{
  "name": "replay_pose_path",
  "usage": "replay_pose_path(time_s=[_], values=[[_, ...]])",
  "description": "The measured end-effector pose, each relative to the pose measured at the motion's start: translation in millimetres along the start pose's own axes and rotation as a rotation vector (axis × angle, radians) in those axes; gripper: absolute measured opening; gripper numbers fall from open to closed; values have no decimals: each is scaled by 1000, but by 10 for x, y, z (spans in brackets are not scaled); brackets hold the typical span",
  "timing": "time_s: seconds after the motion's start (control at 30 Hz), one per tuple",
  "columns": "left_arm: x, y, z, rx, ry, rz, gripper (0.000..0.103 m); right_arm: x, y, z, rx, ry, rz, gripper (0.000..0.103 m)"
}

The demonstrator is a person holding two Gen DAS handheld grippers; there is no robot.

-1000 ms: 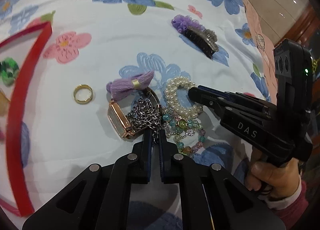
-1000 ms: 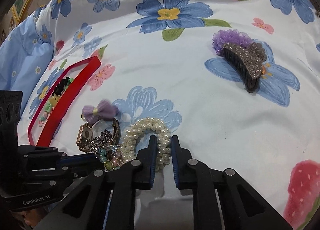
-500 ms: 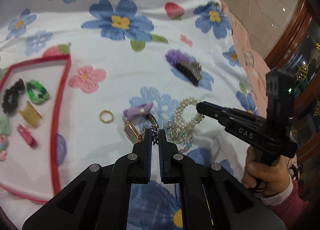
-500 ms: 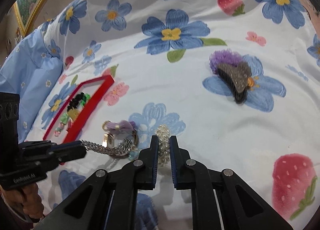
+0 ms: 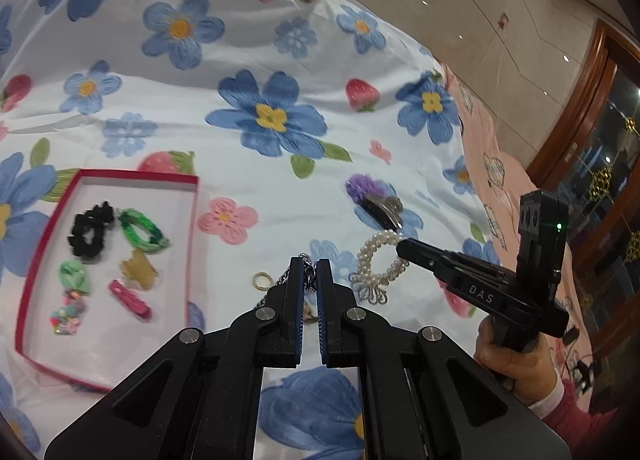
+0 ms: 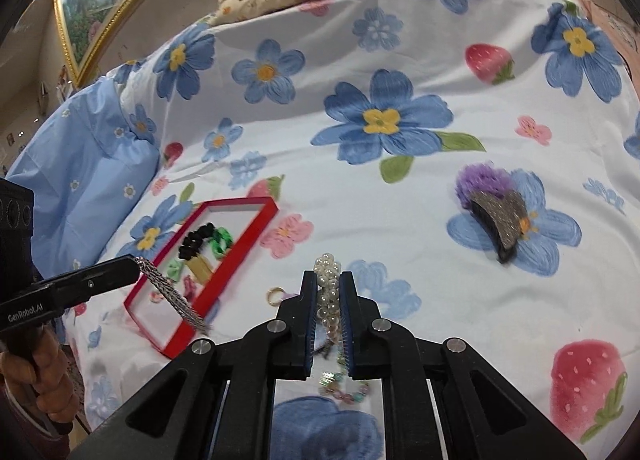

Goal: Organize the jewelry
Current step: 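Carry the chain and pearl bracelets into the red tray and open both tools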

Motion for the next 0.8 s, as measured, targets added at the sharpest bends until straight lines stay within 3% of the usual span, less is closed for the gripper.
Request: replay_pose_path(time_s=[0.47, 0.8], values=[[-77, -572, -634, -104, -83, 99, 4, 10, 292, -776, -131, -72, -39, 10], [31, -785, -1144, -177, -151, 110, 4, 59, 598, -1461, -241, -144, -82, 10]])
Point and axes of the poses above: each gripper's, at about its wrist camera, not at the fingertips, and y roughly the way its jaws point, z to its right, x to its underside, the point moved 2 cm from there along y, roughly the way its jaws point, and after that the axes turned 5 degrees about z, right-handed, at the moved point
